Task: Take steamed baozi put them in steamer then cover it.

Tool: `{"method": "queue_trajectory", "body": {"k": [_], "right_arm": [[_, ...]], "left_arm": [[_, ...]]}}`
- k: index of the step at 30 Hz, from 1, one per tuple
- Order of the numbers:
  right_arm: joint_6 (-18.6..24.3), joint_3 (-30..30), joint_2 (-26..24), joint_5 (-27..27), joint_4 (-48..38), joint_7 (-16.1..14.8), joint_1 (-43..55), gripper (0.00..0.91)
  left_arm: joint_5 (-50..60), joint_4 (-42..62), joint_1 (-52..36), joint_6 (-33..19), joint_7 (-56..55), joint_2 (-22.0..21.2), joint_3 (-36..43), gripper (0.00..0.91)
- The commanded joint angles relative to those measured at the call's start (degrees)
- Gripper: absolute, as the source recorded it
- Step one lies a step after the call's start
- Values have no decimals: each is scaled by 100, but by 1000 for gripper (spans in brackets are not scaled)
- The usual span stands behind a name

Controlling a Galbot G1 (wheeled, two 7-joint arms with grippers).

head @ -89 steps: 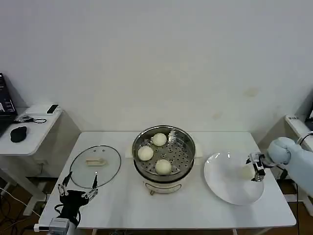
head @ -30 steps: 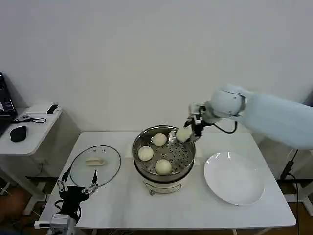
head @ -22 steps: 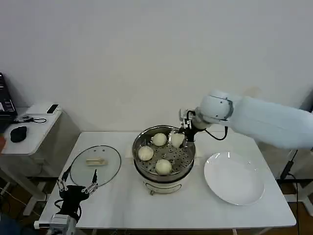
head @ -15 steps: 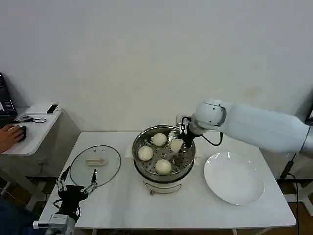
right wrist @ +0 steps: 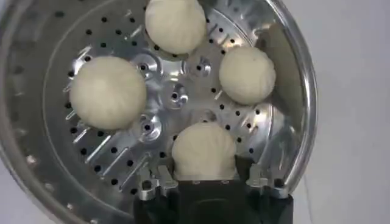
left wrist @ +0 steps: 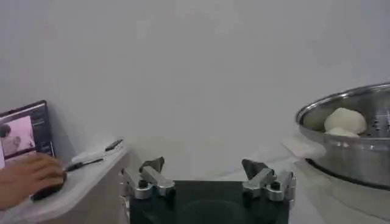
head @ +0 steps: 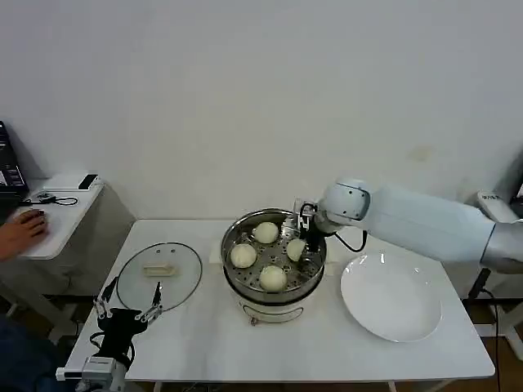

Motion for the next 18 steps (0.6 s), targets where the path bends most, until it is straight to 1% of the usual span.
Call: {"method": "queue_trajectory", "body": {"k": [1,7,9,10,13,15,16,18], "right_arm": [[-16,250,-35,-5,-19,90,-148,907],[20,648,-307,4,474,301,-58,907],[56,763,-448,-9,760,479,-23,907],[59,773,-475,-2,816,501,-25,907],[183,1096,-785,-76,1223,992,-192,907],[276,1444,-1012,-104,1469,1442,-472,907],[347,1795,-1177,-211,1621,1700,-826,907],[501,2347,-1406,-140,1825,2207,-1410,907]], "left_arm": [[4,-2,12,0,2,0,2,907],[7,20,21,-8,1,-9,5,907],[2,38,13,-7,1,-8,3,907],[1,46,9,-8,1,-8,3,907],[0,70,-2,-12,0,-12,12,907],[-2,92,-8,-19,-2,-21,18,907],[-1,103,-9,-24,-1,-27,20,907],[1,130,-13,-38,-5,-35,29,907]]}}
